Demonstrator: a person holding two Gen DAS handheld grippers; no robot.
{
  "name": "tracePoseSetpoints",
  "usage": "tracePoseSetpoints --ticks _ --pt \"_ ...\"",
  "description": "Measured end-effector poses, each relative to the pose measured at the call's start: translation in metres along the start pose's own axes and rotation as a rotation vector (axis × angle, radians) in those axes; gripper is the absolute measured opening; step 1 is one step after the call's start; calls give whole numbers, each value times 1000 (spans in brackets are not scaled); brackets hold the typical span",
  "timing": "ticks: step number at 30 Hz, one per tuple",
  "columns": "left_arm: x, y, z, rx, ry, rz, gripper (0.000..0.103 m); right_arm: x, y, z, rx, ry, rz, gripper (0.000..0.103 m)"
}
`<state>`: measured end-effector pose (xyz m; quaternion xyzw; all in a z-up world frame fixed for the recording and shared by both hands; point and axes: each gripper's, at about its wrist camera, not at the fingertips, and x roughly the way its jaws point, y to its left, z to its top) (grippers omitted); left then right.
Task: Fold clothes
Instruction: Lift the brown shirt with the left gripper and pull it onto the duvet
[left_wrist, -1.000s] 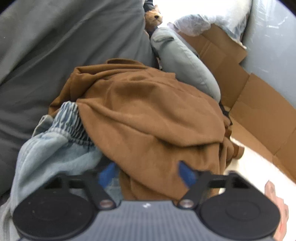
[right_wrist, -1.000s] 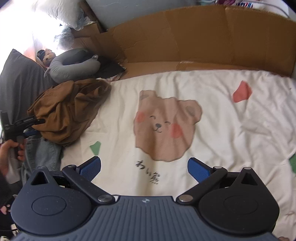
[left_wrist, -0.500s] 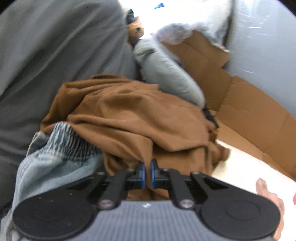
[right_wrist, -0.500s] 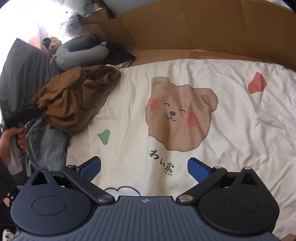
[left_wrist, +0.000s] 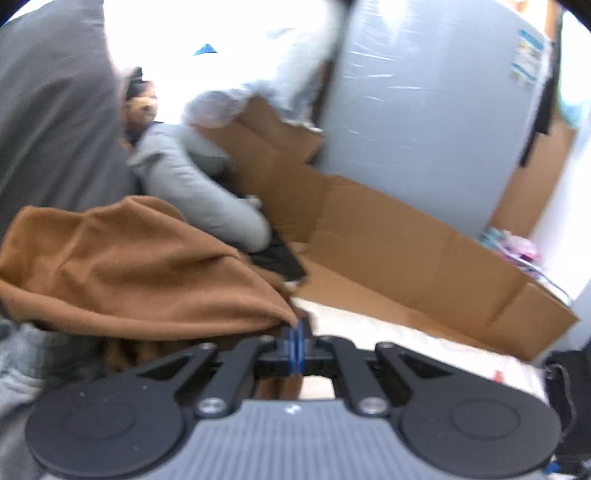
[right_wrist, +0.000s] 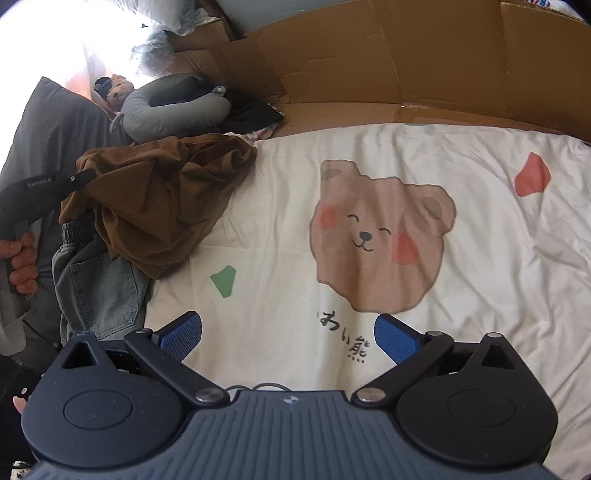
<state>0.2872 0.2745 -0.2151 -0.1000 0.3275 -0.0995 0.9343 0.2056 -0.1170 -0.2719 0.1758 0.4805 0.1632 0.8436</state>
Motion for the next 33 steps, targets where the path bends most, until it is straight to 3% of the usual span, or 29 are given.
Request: tracePoseSetpoints --ticks 6,12,16,22,24,26,28,33 --pt "-2 -50 -19 57 51 -139 1 6 19 12 -36 -28 37 103" --pt "-2 -90 -44 76 110 -244 1 23 57 24 -158 -58 79 99" --pt "-10 -104 -53 65 138 -298 1 33 75 30 -217 -98 101 84" --pt "-20 -112 -57 24 174 -349 1 44 87 31 -245 -146 140 70" --pt "-22 -113 -59 10 187 -365 1 46 90 28 -242 -166 148 60" --pt "-23 -115 -60 -6 200 -381 1 48 92 26 -236 -178 162 29" --pt "-21 -114 -59 -43 221 -401 1 49 95 24 -229 -198 161 11" --pt "-23 -120 -56 5 251 -414 2 45 95 17 -217 -231 119 4"
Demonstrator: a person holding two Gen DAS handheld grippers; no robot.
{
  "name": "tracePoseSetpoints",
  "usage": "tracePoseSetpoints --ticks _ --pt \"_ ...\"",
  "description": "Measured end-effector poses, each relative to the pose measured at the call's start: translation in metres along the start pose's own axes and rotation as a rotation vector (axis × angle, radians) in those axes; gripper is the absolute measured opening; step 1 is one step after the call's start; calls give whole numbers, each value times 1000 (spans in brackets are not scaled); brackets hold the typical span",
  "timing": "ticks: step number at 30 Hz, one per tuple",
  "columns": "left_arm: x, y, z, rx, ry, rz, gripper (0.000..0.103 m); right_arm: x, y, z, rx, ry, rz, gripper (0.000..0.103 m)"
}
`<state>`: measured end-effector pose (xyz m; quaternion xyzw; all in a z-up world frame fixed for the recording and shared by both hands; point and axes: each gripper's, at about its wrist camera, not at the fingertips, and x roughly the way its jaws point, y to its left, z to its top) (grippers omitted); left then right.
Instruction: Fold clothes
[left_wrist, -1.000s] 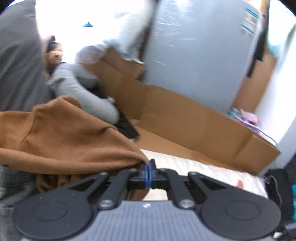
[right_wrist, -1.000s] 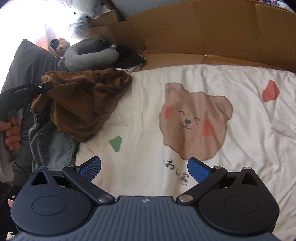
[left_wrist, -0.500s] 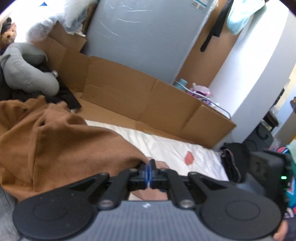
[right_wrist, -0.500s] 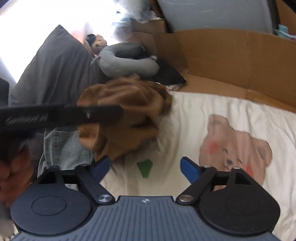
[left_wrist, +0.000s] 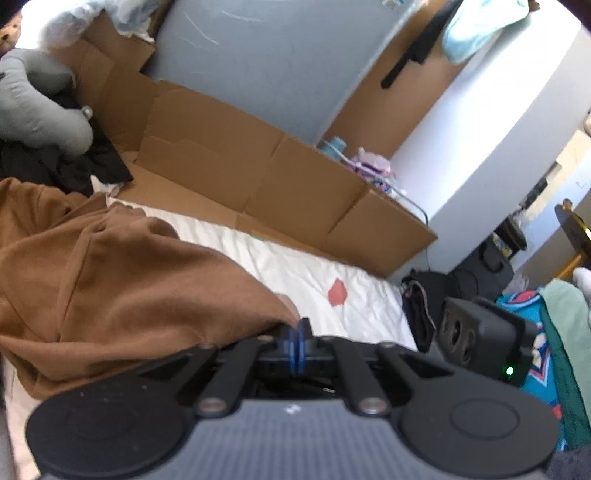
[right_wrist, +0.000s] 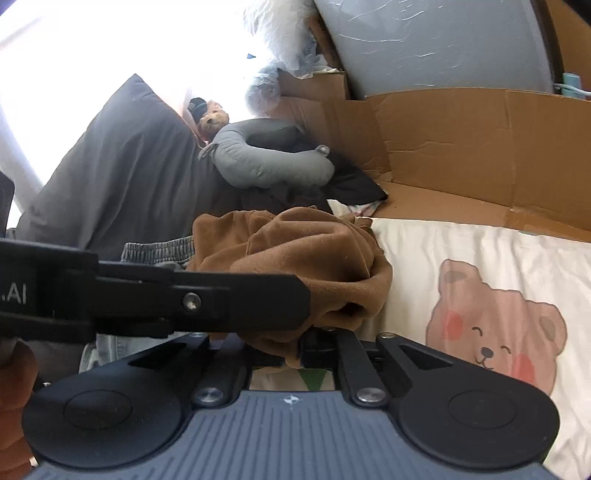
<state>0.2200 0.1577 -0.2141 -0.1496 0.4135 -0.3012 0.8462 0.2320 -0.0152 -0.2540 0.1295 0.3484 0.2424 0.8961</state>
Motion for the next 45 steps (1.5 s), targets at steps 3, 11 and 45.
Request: tracePoseSetpoints --ticks 3,11,45 --pt "-3 -1 -1 -3 2 -2 13 -5 -11 -6 27 15 -42 3" --pt "-8 15 -8 -1 -3 133 50 -35 -61 -24 138 25 -187 2" --pt "54 71 -35 -21 61 277 12 -14 -77 -18 126 158 -193 53"
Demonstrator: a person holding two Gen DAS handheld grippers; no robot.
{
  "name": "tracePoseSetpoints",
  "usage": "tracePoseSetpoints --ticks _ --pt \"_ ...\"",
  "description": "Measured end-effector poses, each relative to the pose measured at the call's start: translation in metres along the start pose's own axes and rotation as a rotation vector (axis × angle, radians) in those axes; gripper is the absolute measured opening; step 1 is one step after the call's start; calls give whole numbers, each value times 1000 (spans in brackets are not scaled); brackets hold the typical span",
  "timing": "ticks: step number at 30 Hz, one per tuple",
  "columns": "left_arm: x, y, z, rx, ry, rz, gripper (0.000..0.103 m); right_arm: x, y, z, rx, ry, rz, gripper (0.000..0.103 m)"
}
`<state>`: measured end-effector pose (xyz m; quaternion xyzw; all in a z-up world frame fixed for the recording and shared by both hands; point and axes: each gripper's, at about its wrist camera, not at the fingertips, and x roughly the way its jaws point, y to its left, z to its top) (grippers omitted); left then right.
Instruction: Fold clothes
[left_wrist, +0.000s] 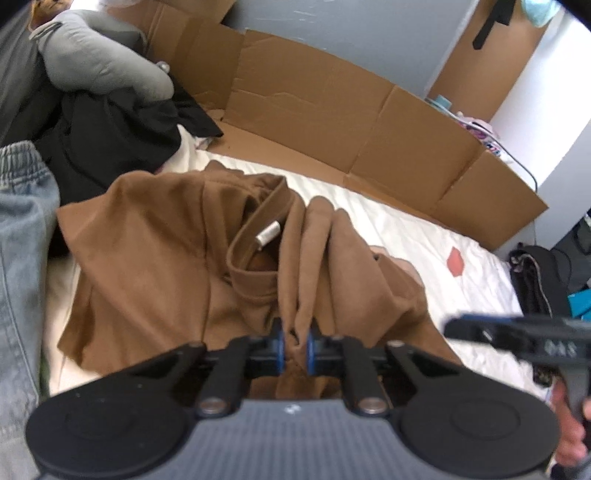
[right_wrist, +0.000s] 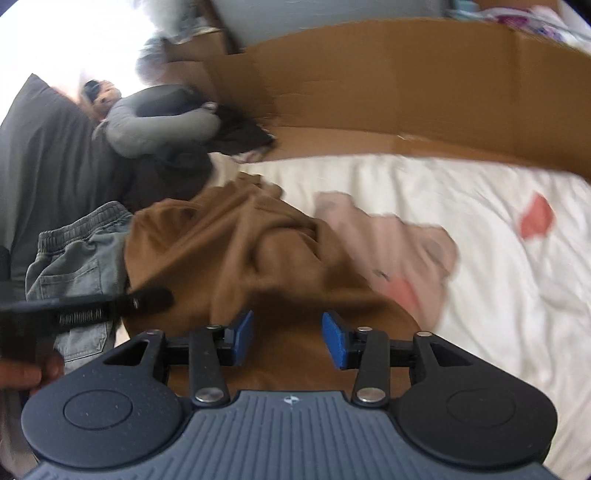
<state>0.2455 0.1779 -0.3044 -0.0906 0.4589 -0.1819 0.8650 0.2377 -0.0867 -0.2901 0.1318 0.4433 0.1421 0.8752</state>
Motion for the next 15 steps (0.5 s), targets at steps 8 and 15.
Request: tracePoseSetpoints --ticks 8,15 --pt "-15 -6 -15 -24 16 -35 11 34 30 22 -64 31 55 55" --pt "-26 -12 -28 -41 33 -62 11 57 37 12 -118 119 49 1"
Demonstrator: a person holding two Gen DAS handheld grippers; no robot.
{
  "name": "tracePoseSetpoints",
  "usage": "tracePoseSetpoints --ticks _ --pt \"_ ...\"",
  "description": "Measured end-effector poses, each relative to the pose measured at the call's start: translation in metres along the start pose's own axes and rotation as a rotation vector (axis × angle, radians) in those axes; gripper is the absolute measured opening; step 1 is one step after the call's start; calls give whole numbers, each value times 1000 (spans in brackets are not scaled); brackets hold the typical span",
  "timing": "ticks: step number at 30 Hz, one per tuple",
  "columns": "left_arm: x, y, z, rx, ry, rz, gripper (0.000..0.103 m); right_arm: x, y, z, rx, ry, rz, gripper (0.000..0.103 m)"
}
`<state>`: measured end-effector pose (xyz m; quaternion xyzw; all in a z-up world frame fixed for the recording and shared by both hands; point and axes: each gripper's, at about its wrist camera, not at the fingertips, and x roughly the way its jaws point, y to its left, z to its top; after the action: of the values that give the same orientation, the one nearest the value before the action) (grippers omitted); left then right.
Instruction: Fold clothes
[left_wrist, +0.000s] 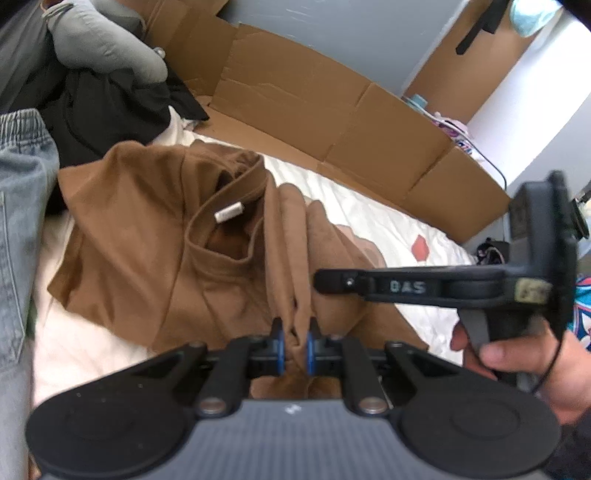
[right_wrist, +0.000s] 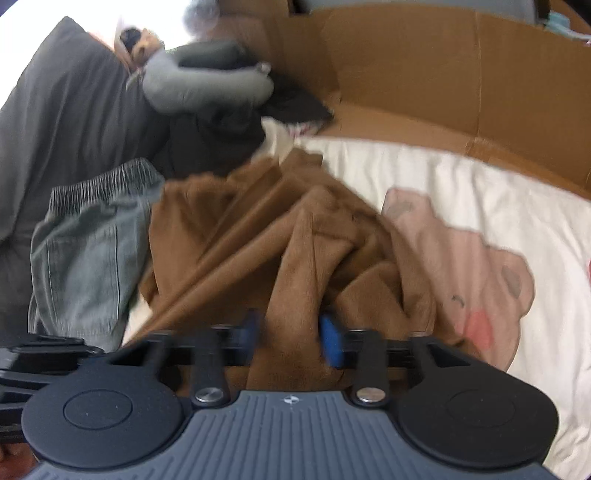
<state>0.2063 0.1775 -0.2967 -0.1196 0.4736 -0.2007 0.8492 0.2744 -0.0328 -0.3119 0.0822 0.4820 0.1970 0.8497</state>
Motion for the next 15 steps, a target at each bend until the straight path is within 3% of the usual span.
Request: tracePoseSetpoints --ticks 15 --pt "-11 4 -37 -63 86 -16 12 -69 -57 -45 87 0 -128 0"
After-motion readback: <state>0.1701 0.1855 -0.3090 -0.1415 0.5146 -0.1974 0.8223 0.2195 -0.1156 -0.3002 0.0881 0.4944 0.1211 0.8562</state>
